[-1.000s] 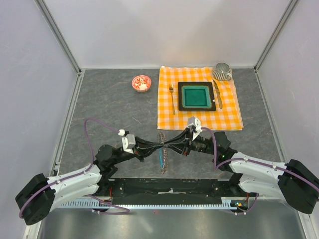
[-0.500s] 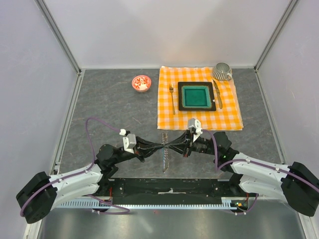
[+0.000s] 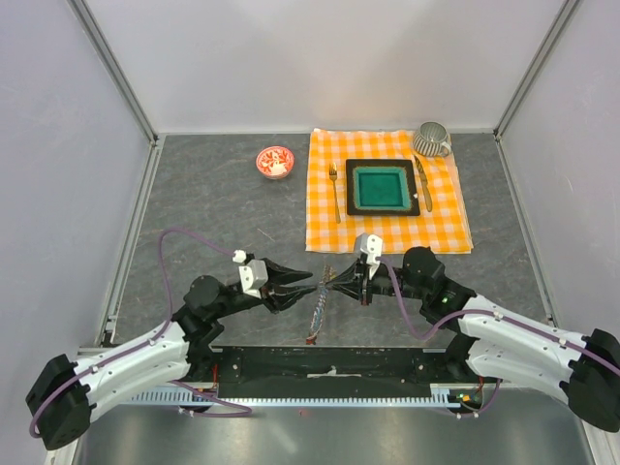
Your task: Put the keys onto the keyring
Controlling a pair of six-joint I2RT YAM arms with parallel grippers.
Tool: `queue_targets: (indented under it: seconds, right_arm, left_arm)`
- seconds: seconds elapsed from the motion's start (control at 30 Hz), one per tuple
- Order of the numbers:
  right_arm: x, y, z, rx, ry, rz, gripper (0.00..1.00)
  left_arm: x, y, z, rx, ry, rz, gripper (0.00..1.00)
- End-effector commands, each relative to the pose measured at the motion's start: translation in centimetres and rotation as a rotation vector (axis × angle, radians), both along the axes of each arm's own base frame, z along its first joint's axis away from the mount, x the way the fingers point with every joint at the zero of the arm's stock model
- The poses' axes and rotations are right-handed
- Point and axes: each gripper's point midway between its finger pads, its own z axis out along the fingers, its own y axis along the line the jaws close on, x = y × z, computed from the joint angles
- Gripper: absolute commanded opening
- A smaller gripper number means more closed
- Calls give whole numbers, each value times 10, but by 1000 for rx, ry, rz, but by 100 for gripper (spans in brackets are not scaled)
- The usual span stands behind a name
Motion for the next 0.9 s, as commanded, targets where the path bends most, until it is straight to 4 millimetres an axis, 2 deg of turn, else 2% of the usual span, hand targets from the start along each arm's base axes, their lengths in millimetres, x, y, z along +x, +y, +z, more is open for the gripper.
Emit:
queue_targets:
  seconds: [0.0, 0.5, 0.87]
  right_arm:
    - [5, 1, 25, -1, -88, -1, 0]
    - [4, 2, 25, -4, -84, 7, 0]
    - [4, 2, 24, -6, -82, 10, 0]
  left_arm:
    - [4, -5, -2, 94, -53, -3, 42]
    - [0, -23, -22, 210, -7, -113, 40]
    - [2, -29, -25, 243, 24, -132, 32]
